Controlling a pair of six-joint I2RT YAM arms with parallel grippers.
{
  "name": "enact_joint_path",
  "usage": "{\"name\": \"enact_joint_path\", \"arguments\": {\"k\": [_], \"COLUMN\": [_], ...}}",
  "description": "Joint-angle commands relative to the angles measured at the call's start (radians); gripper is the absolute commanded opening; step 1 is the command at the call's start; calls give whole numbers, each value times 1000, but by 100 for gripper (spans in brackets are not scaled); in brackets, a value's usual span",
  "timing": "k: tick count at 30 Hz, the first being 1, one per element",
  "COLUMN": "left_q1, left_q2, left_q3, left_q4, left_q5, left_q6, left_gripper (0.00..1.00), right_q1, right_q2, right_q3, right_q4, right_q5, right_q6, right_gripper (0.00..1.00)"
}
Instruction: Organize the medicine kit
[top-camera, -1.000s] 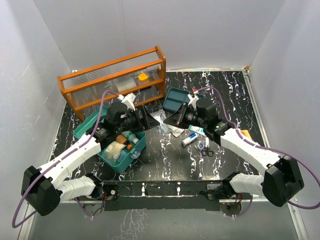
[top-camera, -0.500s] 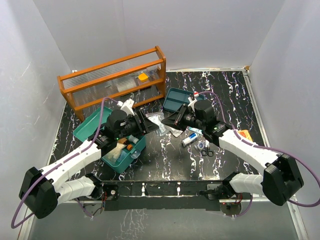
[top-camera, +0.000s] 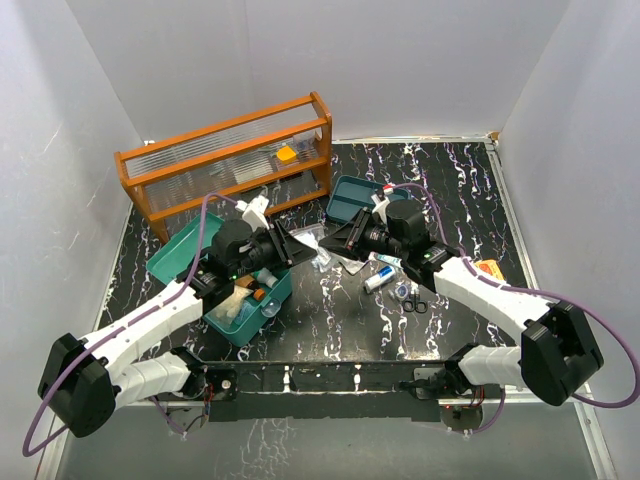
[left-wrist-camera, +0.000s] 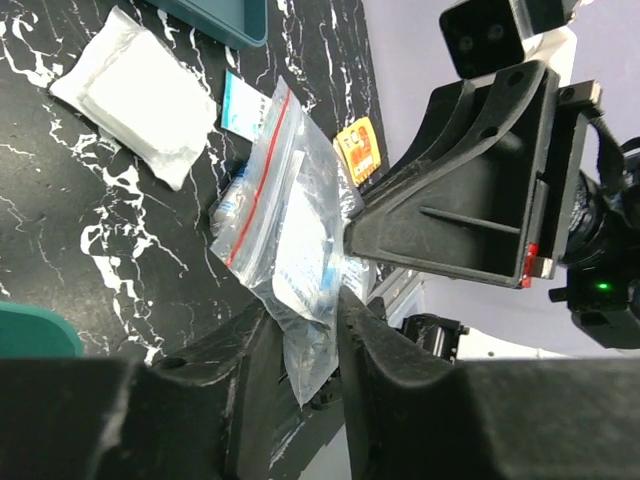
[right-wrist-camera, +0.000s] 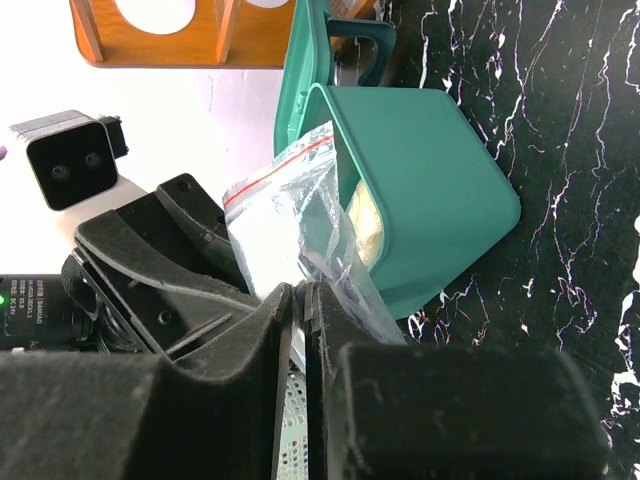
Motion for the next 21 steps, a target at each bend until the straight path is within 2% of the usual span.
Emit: {"name": "enact_joint_path", "arguments": {"k": [1,7,11,14,18,21], "left_q1": [-6,-5,-5,-5,-5,-5], "left_q2": [-17,-28,-48,-68,-89,-100], "left_q3": [4,43,71,91,144,209], "left_q4": [-8,-119,-208,-288,-435,-607], "left_q5": [-18,-78,-99,-121,-188,-298], "left_q6": [12,57,87,105,120,110], "left_gripper": [21,5,3,3,3,3], "right_q1": [6,6,5,4,5,5], "right_q2": [3,-8,-23,-32,-43,-53], "right_q3": [-6,-5,23,46,76,87], "right_q4": [66,4,-101,-162,-204,-229], "right_q5": [-35,5,87,128,144,159], "right_q6": [-2,-69,-162,-237,-320,-347], "right_gripper": [11,22,37,42,44,45]}}
